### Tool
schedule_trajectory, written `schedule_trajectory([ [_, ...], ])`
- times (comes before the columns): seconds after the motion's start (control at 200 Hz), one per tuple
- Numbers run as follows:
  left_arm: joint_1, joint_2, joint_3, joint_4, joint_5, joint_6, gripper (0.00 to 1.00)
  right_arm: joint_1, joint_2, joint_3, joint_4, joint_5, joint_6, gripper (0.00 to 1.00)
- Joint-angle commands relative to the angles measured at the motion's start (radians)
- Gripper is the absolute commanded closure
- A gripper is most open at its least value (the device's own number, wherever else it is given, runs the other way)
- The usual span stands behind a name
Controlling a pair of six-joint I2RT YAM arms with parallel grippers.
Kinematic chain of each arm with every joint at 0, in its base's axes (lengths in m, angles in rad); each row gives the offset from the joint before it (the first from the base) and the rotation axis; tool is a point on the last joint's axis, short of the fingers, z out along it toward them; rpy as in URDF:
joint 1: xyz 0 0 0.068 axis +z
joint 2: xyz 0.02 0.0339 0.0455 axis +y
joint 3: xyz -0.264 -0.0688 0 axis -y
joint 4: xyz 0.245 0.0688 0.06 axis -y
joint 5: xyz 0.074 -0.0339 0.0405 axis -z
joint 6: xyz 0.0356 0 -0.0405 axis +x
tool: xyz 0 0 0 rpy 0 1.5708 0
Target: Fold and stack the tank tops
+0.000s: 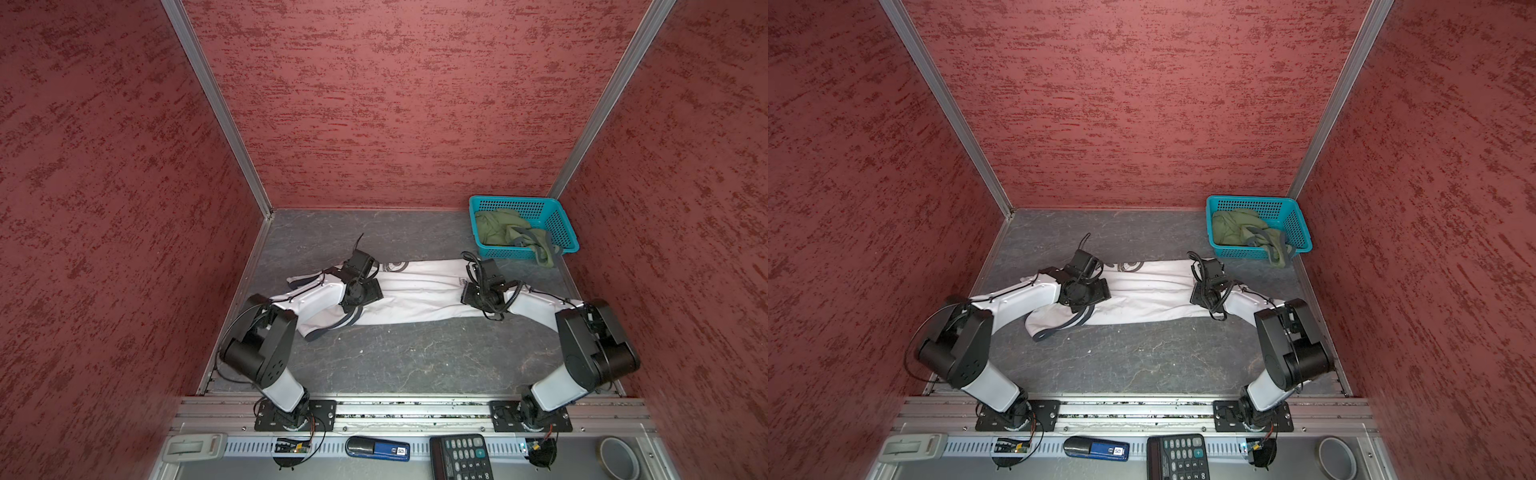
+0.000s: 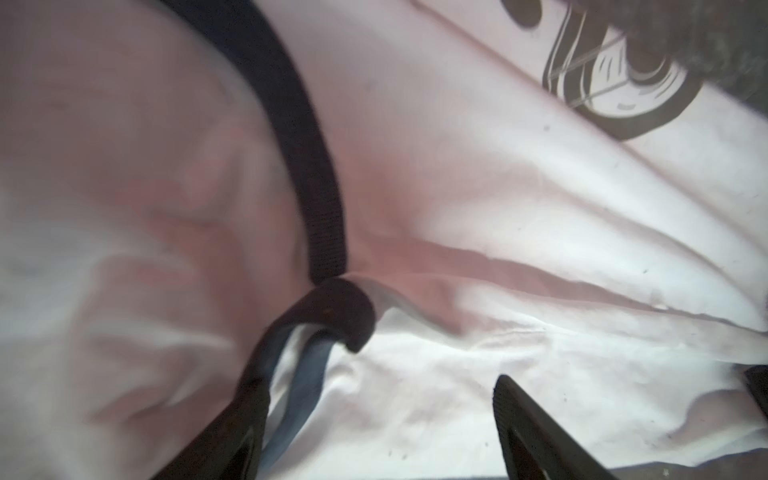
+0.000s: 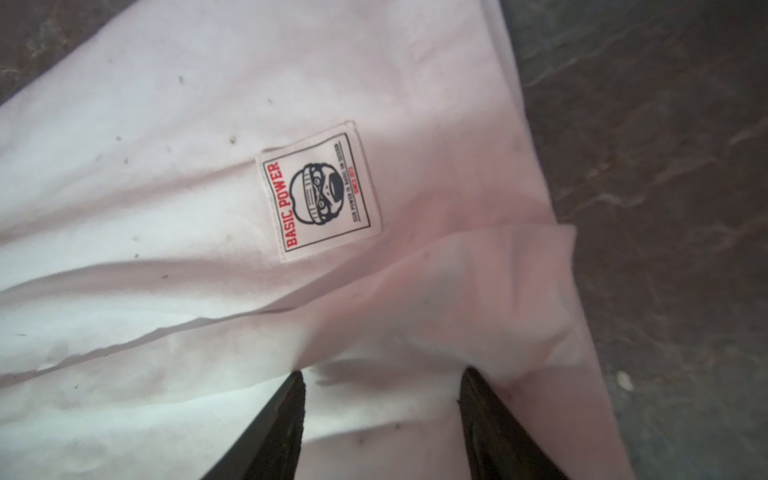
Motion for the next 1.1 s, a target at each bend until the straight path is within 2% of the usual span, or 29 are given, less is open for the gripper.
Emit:
schedule_trajectory([
  [0.0,0.033,-0.191,-0.07,-0.15,-0.112,-0.073,0.11,-0.007,-0.041,-0.017,-0.061,0.029,0.013,0.39],
  [0.21,0.169,-0.527,-0.322,-0.288,-0.11,-0.22,0.13,-0.007,-0.082,-0.014,-0.041,0.021,-0.011,0.38],
  [0.406,0.183,-0.654,-0.447,-0.326,-0.102,-0.328,0.14,-0.007,-0.077,-0.012,-0.029,0.021,-0.028,0.37],
  [0.536,0.216,-0.625,-0.5,-0.199,-0.058,-0.304,0.14,-0.006,-0.066,-0.01,-0.016,0.016,-0.032,0.37],
  [0.616,0.271,-0.573,-0.495,-0.138,-0.059,-0.259,0.16,-0.006,-0.064,-0.012,-0.011,0.011,-0.032,0.37],
  [0.771,0.399,-0.482,-0.481,0.056,0.033,-0.152,0.33,-0.006,-0.058,-0.016,-0.007,0.02,-0.035,0.37],
  [1.092,0.479,-0.345,-0.373,0.093,0.07,-0.106,0.6,-0.006,-0.034,-0.008,-0.017,0.052,-0.038,0.37],
])
